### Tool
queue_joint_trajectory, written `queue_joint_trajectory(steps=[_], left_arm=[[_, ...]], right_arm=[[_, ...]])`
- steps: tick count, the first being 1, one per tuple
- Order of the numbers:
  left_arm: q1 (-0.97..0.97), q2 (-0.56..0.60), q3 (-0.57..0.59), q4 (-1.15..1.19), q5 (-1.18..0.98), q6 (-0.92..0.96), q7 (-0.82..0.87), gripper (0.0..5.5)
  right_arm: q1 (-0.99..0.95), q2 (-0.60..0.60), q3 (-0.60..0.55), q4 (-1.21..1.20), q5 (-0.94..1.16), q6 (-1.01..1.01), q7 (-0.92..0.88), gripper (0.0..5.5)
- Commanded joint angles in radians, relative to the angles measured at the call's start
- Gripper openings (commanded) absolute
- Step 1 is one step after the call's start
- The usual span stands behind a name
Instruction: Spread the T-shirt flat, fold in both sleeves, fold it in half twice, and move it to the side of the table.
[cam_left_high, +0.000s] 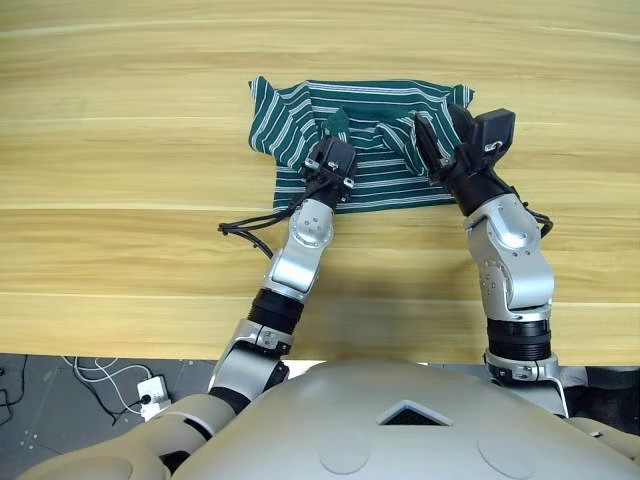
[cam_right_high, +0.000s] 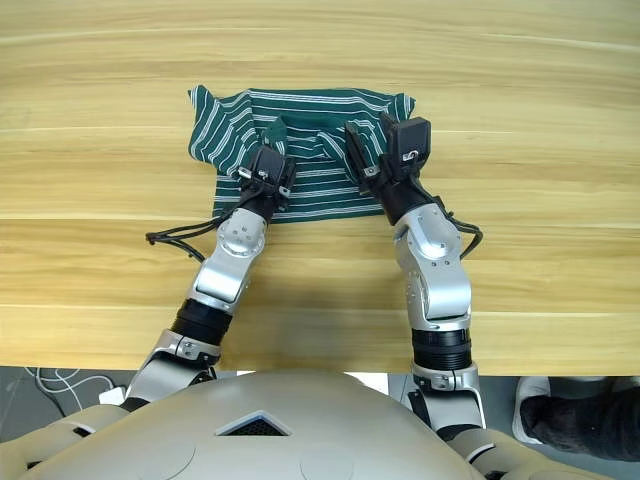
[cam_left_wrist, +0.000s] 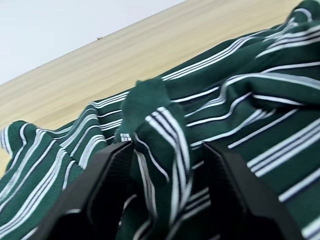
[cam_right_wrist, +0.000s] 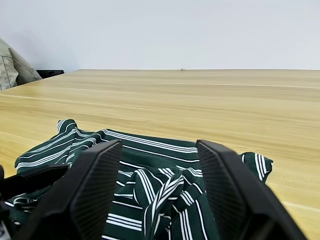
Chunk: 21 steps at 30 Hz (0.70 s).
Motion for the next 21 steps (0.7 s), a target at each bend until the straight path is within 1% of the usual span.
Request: queue_joint_trajectory(steps=[1, 3, 6, 8, 9, 10, 11, 13, 21], left_arm=[[-0.021, -0.004, 0.005, 0.024, 0.005, -0.015, 0.004, 1.75], [-0.024, -0.002, 0.006, 0.041, 0.004, -0.025, 0.003, 1.53], [-0.020, -0.004, -0.003, 0.061, 0.006, -0.035, -0.003, 1.02], [-0.017, -0.004, -0.010, 0.070, 0.007, -0.041, -0.008, 0.78], [-0.014, -0.004, -0.012, 0.071, 0.008, -0.043, -0.009, 0.55], [-0.012, -0.004, -0.015, 0.072, 0.007, -0.046, -0.012, 0.49], [-0.010, -0.004, -0.017, 0.070, 0.007, -0.049, -0.015, 0.25], [-0.002, -0.006, -0.024, 0.055, -0.003, -0.067, -0.033, 0.03], [0.028, -0.003, -0.034, -0.041, -0.014, -0.129, -0.057, 0.03]], right_arm=[[-0.001, 0.003, 0.004, 0.017, -0.012, -0.015, -0.002, 2.78], [0.003, 0.003, 0.010, 0.025, -0.015, -0.023, 0.002, 2.78], [0.015, 0.001, 0.023, 0.036, -0.021, -0.032, 0.007, 2.78], [0.020, 0.000, 0.030, 0.043, -0.025, -0.038, 0.011, 2.78], [0.021, 0.000, 0.033, 0.047, -0.027, -0.041, 0.013, 2.78], [0.022, 0.000, 0.035, 0.053, -0.030, -0.044, 0.014, 2.78], [0.021, 0.000, 0.035, 0.061, -0.033, -0.047, 0.015, 2.78], [0.019, -0.003, 0.032, 0.080, -0.037, -0.053, 0.016, 2.78], [0.011, -0.005, 0.020, 0.129, -0.045, -0.075, 0.018, 2.78]])
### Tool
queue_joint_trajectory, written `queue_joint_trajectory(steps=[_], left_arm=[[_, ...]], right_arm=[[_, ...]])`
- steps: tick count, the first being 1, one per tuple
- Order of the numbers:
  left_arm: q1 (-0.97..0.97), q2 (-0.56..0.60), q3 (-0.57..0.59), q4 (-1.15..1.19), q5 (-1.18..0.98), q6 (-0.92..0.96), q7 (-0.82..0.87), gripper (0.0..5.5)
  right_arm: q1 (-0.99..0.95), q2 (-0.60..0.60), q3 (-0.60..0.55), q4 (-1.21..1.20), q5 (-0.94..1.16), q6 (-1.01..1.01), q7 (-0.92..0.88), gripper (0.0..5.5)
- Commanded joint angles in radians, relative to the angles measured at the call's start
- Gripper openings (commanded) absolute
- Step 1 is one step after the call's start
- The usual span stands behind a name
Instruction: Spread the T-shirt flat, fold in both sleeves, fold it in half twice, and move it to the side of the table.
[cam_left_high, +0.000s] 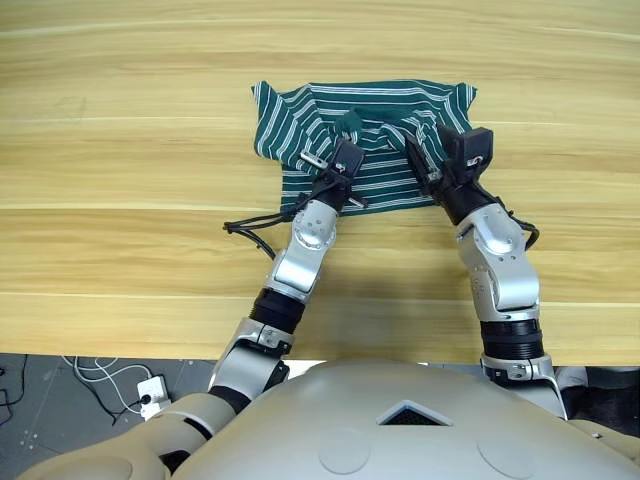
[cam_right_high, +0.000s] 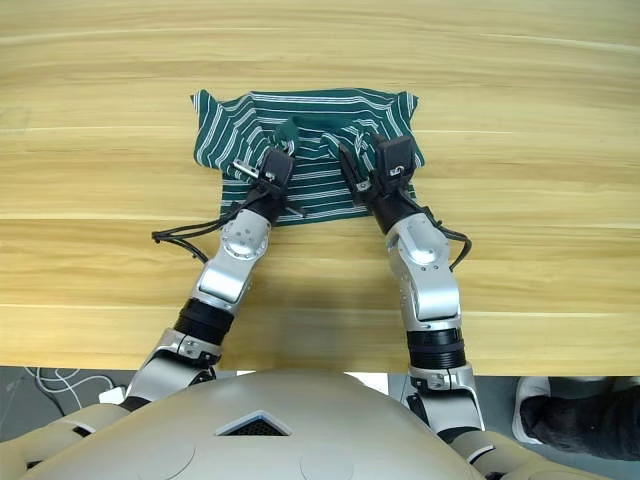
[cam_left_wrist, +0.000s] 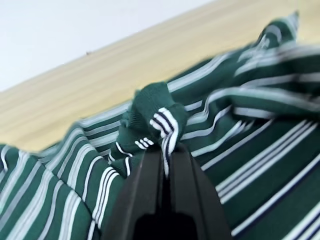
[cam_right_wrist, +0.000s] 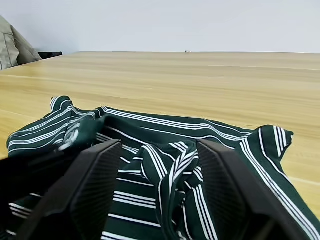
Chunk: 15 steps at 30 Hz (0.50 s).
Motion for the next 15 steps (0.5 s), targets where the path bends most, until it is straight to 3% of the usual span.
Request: queue_joint_trajectory(steps=[1, 6, 15], left_arm=[[0.019, 0.001, -0.006, -0.058, 0.007, -0.026, -0.001, 0.03], [0.046, 0.041, 0.007, -0.188, 0.039, -0.027, 0.000, 0.03], [0.084, 0.064, 0.013, -0.271, 0.046, 0.017, -0.014, 0.03]], right_arm=[[-0.007, -0.006, -0.011, 0.025, -0.005, -0.008, 0.004, 2.78], [-0.050, -0.007, -0.060, 0.031, 0.025, 0.032, -0.003, 2.78], [-0.166, 0.076, -0.145, 0.037, 0.201, 0.347, -0.035, 2.78]])
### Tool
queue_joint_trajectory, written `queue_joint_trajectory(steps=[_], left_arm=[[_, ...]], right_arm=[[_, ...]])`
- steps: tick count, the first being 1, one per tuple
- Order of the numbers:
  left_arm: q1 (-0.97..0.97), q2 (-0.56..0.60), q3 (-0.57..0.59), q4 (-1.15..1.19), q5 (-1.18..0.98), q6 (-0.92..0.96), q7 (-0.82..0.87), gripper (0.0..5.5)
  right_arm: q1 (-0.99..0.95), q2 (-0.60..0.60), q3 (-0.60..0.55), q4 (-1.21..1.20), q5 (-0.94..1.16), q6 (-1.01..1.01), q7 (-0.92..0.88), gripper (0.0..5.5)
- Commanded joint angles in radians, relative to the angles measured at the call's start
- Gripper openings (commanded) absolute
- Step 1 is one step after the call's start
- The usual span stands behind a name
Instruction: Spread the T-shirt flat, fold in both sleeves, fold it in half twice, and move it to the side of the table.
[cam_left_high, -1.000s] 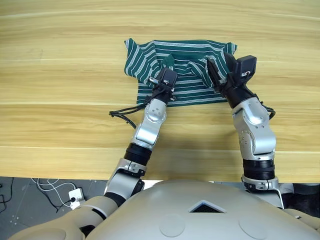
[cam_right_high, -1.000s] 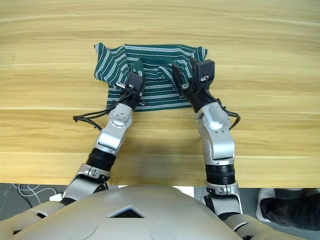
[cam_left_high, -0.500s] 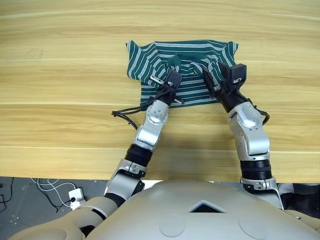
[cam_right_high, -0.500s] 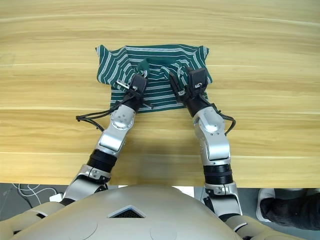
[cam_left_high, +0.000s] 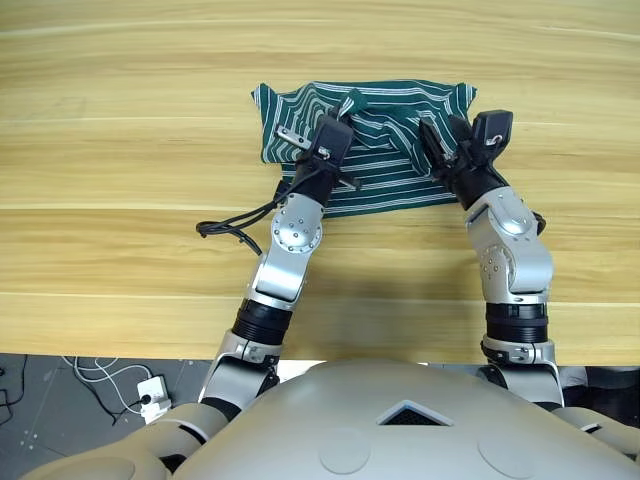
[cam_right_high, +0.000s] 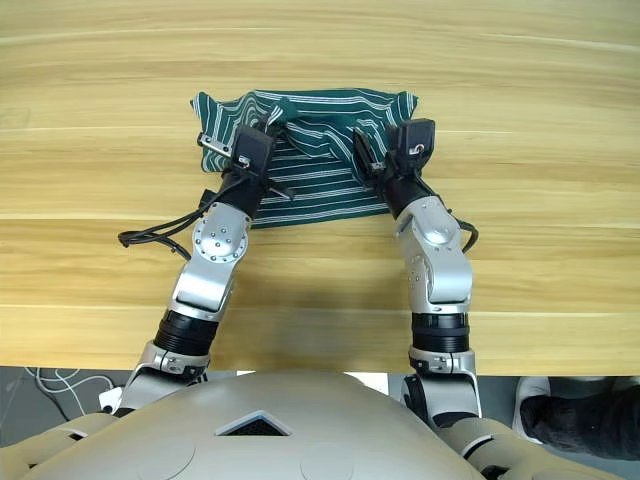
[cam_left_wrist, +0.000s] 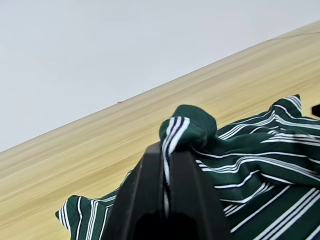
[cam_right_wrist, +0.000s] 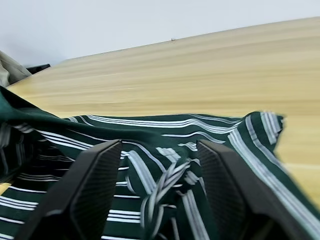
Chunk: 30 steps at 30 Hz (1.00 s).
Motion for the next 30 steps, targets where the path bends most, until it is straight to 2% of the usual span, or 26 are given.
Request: queue_joint_trajectory(steps=[1, 6, 16, 19, 26, 30], left_arm=[[0.014, 0.003, -0.010, -0.010, 0.016, 0.019, -0.006, 0.03], [0.016, 0.000, -0.018, 0.000, 0.021, 0.020, -0.001, 0.03], [0.024, -0.003, -0.019, 0.001, 0.011, 0.016, -0.001, 0.03], [0.026, -0.004, -0.018, 0.000, 0.010, 0.016, 0.000, 0.03], [0.023, -0.008, -0.018, -0.017, 0.014, 0.018, 0.000, 0.03], [0.024, -0.007, -0.016, -0.030, 0.014, 0.020, -0.003, 0.03]], right_arm=[[-0.050, 0.032, -0.029, 0.005, 0.076, 0.138, -0.016, 2.78], [-0.077, 0.039, -0.036, 0.025, 0.096, 0.212, -0.025, 2.78], [-0.088, -0.024, 0.029, 0.032, -0.081, -0.072, -0.023, 2.78], [-0.086, -0.027, 0.031, 0.041, -0.094, -0.102, -0.019, 2.78], [-0.121, 0.027, -0.033, 0.141, 0.008, 0.074, -0.030, 2.78], [-0.158, 0.036, -0.065, 0.166, 0.025, 0.106, -0.043, 2.78]])
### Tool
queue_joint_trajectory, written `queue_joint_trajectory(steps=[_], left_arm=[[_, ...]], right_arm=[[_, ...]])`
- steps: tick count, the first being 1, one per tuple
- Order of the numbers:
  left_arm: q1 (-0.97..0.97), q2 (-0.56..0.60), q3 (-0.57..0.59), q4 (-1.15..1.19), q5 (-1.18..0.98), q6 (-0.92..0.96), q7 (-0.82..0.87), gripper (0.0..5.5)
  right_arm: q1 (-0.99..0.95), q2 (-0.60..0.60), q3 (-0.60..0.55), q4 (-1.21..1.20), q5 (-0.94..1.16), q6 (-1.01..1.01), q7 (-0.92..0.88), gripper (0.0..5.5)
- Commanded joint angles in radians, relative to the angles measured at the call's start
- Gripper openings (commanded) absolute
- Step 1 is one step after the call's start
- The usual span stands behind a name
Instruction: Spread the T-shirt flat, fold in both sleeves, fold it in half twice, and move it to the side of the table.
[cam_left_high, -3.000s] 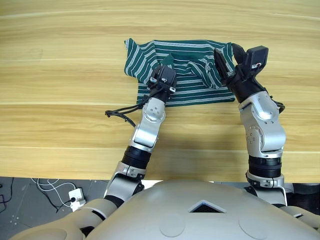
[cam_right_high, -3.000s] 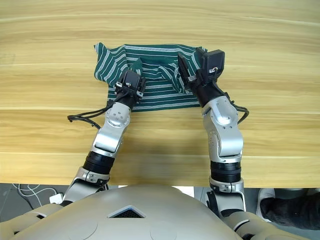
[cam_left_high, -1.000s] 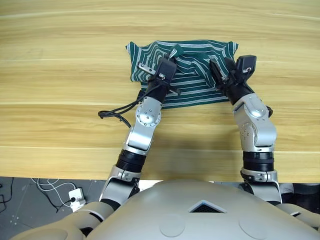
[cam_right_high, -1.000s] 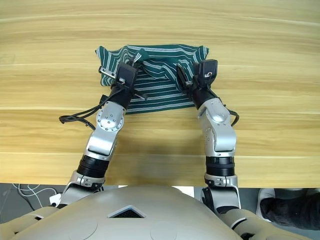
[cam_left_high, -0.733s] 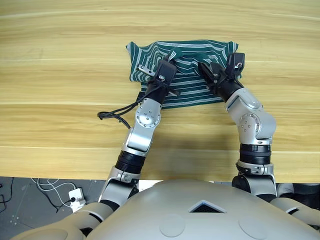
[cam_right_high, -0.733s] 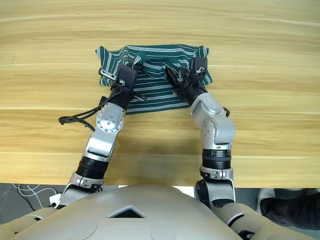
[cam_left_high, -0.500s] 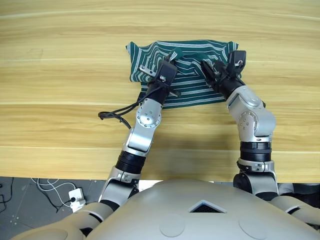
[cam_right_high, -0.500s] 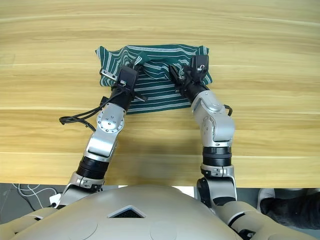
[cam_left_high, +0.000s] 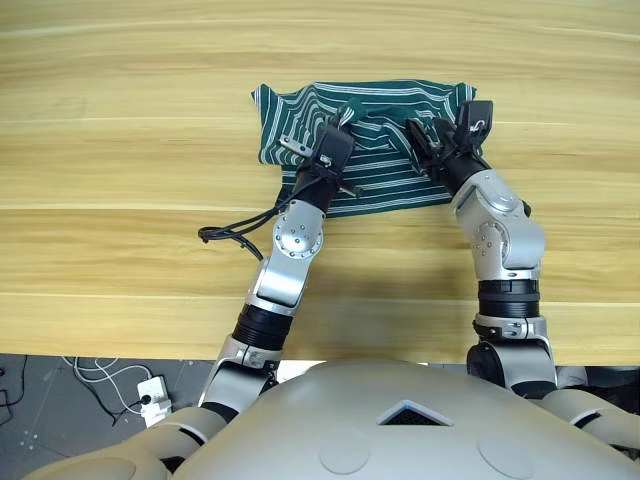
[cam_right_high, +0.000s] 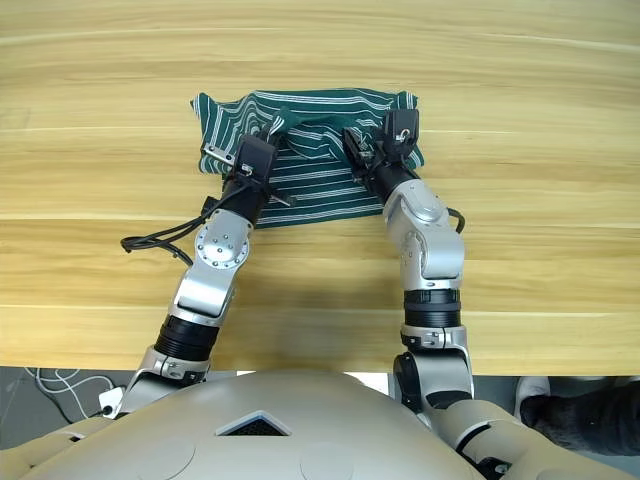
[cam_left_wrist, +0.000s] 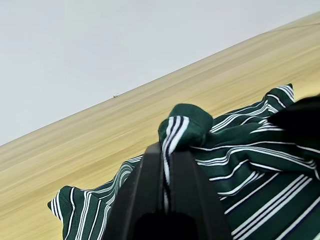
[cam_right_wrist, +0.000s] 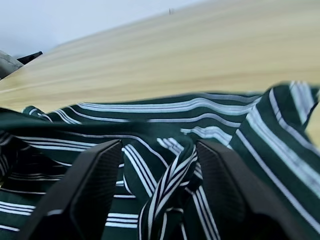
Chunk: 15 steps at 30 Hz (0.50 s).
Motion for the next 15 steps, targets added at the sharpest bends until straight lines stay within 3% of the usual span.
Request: queue_joint_trajectory(steps=[1, 15], left_arm=[[0.000, -0.002, -0.001, -0.023, 0.006, 0.011, -0.003, 0.03], [-0.005, -0.019, -0.006, -0.020, 0.007, 0.010, 0.003, 0.03]], right_arm=[[-0.047, 0.004, -0.032, 0.019, 0.024, 0.032, -0.018, 2.78], [-0.078, 0.003, -0.048, 0.091, 0.021, 0.052, -0.021, 2.78]])
